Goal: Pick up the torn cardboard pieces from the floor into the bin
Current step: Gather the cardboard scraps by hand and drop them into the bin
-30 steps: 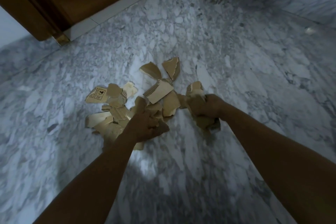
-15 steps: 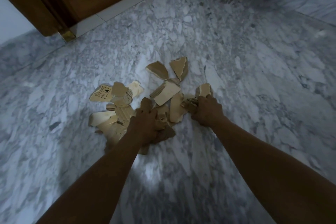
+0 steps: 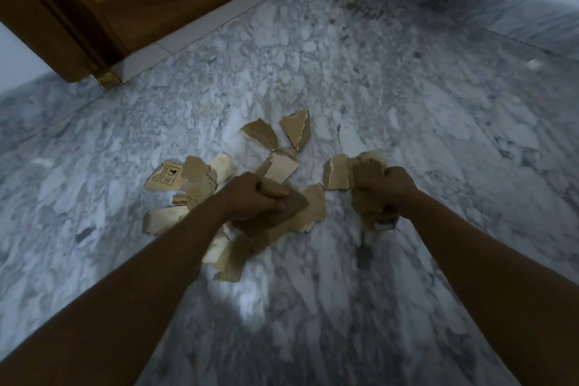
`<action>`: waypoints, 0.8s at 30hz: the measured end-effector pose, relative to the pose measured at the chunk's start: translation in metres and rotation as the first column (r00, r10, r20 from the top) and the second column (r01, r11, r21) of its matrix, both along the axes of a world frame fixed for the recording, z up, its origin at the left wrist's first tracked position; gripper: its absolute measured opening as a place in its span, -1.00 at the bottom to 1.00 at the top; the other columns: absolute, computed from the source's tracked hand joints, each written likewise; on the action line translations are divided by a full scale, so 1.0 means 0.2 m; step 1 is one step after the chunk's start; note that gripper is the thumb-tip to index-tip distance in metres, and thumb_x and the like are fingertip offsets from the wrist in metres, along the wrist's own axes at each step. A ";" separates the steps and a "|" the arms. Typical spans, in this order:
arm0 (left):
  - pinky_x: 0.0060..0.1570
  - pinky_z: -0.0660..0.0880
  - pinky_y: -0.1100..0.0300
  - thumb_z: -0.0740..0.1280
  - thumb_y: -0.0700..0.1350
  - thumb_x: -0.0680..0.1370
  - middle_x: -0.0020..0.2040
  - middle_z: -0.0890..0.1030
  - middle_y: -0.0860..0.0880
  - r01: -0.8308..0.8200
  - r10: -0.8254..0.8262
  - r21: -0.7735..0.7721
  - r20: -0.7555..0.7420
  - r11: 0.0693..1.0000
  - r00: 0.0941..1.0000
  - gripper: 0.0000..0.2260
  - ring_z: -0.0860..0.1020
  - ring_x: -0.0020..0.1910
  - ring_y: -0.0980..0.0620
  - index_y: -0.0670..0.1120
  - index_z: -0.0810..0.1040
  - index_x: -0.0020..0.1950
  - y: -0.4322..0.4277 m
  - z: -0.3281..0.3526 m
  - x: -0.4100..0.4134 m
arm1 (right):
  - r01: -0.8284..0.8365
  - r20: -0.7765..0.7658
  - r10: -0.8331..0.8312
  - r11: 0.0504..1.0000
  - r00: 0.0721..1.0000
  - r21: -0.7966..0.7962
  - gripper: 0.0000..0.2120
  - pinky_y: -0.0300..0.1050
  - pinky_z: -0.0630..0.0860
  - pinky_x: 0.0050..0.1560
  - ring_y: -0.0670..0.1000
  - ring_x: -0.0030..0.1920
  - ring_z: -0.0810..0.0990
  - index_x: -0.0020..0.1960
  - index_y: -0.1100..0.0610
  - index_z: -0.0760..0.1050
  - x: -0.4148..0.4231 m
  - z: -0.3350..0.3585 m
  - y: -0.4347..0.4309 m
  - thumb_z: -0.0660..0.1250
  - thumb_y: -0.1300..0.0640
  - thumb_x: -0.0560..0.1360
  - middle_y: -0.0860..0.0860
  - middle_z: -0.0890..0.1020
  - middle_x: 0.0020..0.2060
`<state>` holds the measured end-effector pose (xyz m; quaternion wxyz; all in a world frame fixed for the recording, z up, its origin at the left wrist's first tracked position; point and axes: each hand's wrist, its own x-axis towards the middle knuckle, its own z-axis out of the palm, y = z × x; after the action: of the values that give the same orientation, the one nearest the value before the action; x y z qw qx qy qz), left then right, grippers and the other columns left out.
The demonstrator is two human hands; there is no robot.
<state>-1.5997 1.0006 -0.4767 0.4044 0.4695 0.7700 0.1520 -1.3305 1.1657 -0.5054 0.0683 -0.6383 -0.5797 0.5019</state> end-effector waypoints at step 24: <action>0.08 0.50 0.02 0.45 0.22 0.30 0.17 0.58 -0.13 -0.092 0.067 -0.145 -0.168 0.985 0.983 -0.36 0.56 0.12 -0.15 -0.13 0.53 0.25 0.17 -0.06 0.14 | -0.317 0.302 0.293 0.948 0.907 0.035 -0.46 0.02 0.47 -0.02 0.24 0.06 0.52 0.28 0.13 0.30 -0.33 -0.08 0.02 0.44 0.04 0.40 0.22 0.48 0.19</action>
<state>-1.5719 1.0339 -0.4896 0.3685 0.4169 0.8280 0.0701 -1.3961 1.1702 -0.5207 -0.0709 -0.6036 -0.6964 0.3817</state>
